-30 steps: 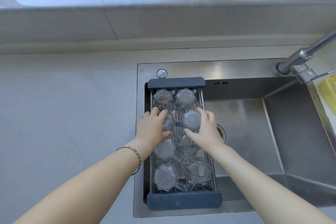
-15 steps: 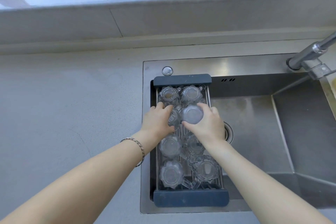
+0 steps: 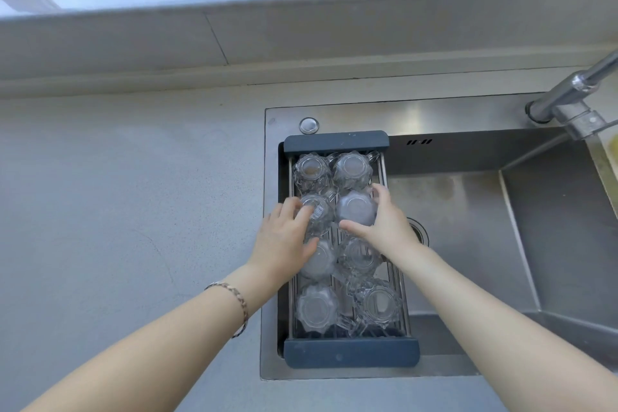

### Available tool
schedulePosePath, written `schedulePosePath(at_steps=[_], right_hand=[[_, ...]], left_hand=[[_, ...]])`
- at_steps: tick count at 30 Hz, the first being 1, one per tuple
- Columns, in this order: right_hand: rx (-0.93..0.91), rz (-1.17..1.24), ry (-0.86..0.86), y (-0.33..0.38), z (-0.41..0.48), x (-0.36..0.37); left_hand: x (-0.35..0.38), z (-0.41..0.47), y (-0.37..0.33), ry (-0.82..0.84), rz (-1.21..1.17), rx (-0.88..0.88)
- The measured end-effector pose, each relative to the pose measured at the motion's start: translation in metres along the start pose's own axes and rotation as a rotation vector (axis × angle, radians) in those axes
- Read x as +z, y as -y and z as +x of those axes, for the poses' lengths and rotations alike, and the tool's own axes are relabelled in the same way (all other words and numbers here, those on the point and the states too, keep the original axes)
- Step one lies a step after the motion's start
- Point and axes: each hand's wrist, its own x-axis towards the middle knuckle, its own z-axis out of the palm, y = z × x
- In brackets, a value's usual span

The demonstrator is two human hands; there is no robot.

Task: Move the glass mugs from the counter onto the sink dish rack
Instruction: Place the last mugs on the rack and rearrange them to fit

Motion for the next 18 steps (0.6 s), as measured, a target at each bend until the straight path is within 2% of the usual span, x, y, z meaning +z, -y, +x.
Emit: schedulePosePath(at_steps=[3,5,8,11,18], right_hand=[[-0.025,-0.033,-0.082,-0.008,-0.023,-0.011],[0.009,-0.129,-0.063,-0.014,-0.040,-0.005],[0.093,-0.269,0.068,-0.018,-0.053,0.018],[0.142,-0.242,0.051,-0.017,-0.049,0.032],[0.098,-0.176,-0.073,-0.004,-0.064,0.007]], left_hand=[[0.000,-0.019,0.004,0.179,0.013,0.170],[0.003,-0.023,0.007,0.299,0.139,0.260],[0.009,-0.024,0.004,0.258,0.267,0.387],[0.015,-0.022,0.003,0.239,0.390,0.383],[0.013,-0.022,-0.006,0.281,0.367,0.279]])
